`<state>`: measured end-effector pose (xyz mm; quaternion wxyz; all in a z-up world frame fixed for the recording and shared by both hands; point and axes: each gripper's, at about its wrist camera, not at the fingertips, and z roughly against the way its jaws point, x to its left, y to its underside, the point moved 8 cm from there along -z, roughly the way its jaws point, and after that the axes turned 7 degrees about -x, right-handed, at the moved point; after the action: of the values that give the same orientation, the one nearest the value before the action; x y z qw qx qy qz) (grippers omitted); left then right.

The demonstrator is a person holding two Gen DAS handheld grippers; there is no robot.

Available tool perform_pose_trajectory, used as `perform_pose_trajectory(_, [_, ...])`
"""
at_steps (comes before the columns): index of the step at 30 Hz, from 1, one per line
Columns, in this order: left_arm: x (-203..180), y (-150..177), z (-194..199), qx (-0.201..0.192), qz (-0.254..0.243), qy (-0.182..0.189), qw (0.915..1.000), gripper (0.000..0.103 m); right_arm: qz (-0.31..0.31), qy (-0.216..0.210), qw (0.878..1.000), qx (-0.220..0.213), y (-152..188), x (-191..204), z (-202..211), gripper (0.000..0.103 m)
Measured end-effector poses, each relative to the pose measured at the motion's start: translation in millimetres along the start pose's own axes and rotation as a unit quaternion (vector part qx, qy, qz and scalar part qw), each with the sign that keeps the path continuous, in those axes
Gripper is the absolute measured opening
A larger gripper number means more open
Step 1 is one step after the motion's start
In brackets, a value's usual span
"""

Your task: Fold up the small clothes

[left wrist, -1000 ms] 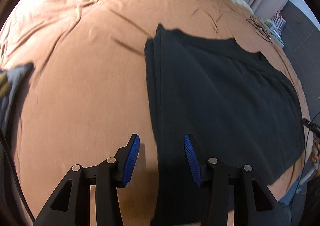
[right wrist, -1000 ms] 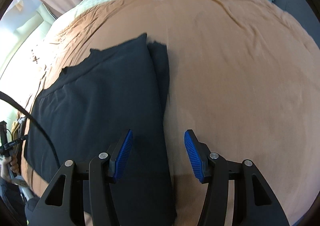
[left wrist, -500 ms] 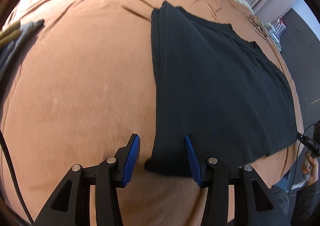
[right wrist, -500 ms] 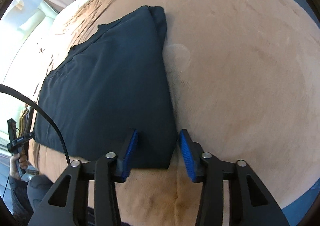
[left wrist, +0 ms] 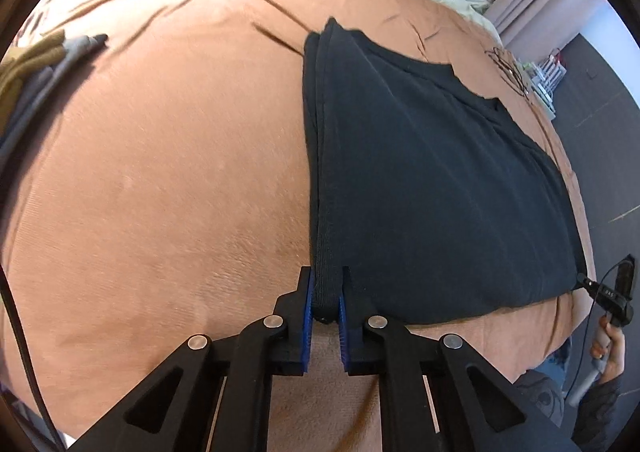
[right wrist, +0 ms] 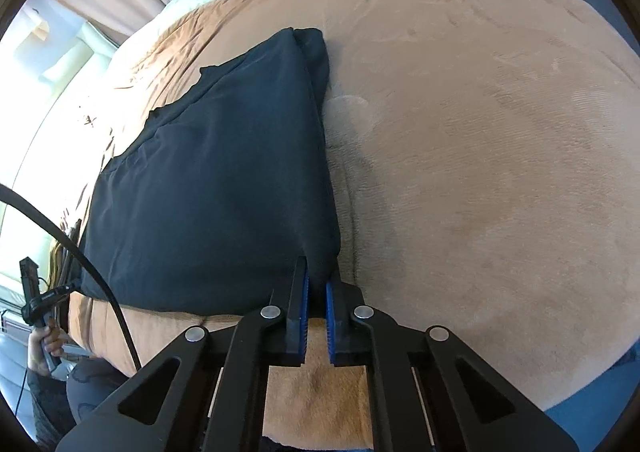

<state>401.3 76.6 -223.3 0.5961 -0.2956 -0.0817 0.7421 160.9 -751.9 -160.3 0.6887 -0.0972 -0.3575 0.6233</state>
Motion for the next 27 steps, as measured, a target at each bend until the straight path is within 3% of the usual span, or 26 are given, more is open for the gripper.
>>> perform_pose_trajectory(3, [1,5,-3,0.009,0.001,0.008,0.9999,0.013,0.002,0.003,1.0,0.008,5,5,-6,0.003])
perform_pose_trajectory(6, [11,7,2,0.007,0.047,0.03,0.9984,0.02,0.005,0.004,1.0,0.007,6,4,-2,0.005])
perform_pose_trajectory(8, [17,10,8,0.0,0.074,0.05,0.996,0.037,0.003,0.004,1.0,0.002,6,5,3,0.006])
perform_pose_trajectory(10, [23,12,15,-0.013,0.107,0.074,0.9915,0.065,0.006,0.004,1.0,-0.005,5,4,11,0.006])
perform_pose_trajectory(11, [25,13,17,-0.017,0.119,0.085,0.9891,0.068,0.008,0.003,1.0,-0.009,5,6,13,0.006])
perform_pose_trajectory(15, [20,17,16,-0.02,0.152,0.127,0.98,0.069,0.021,-0.004,0.999,-0.028,5,16,21,0.006])
perform_pose_trajectory(20, [10,22,-4,0.001,0.178,0.139,0.9742,0.069,0.032,-0.023,0.998,-0.043,6,34,29,0.006])
perform_pose_trajectory(26, [-3,15,-19,-0.009,0.192,0.145,0.9705,0.068,0.062,-0.053,0.996,-0.043,6,77,23,0.006])
perform_pose_trajectory(27, [-4,14,-21,-0.01,0.195,0.145,0.9701,0.063,0.068,-0.056,0.995,-0.04,7,84,20,0.006])
